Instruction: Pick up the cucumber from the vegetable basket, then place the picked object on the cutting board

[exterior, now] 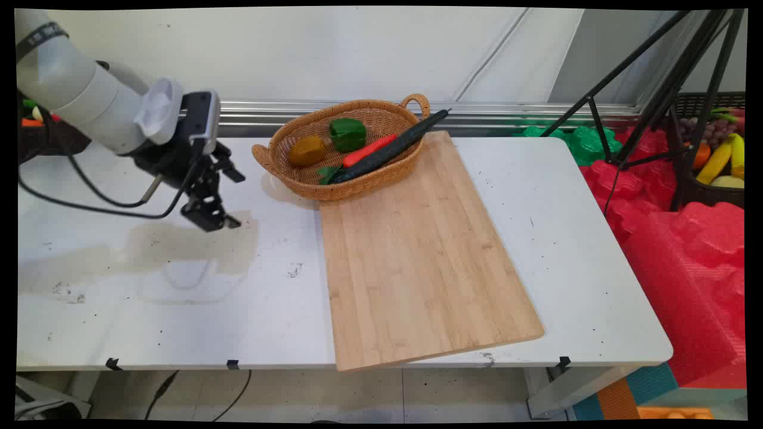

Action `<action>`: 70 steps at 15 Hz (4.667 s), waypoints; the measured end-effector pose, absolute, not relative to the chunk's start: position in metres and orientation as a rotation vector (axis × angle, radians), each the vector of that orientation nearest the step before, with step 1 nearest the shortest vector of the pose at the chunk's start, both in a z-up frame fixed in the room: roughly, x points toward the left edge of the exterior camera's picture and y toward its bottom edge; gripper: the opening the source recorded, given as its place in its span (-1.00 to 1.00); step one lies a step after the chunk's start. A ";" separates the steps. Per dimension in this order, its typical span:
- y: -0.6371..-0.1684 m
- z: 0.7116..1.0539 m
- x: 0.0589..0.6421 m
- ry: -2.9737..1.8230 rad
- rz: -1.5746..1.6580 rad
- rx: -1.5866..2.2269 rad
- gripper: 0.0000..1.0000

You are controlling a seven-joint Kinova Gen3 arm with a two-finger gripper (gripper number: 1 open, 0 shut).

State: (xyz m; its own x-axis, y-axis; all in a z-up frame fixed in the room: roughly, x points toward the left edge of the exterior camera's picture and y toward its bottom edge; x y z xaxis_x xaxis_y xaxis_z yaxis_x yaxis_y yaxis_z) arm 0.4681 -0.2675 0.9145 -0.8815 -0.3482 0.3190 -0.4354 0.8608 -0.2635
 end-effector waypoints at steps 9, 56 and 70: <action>-0.342 0.957 0.428 -2.529 0.625 0.742 1.00; -0.534 0.901 0.333 -2.332 0.577 0.863 -1.00; -0.428 1.000 0.253 -2.407 0.751 0.419 -1.00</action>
State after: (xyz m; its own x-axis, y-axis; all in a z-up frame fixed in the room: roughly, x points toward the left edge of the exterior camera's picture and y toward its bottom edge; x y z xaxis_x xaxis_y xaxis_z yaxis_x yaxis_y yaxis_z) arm 0.2529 -0.4283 0.9996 -0.7841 -0.1204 0.6089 -0.4454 0.7924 -0.4168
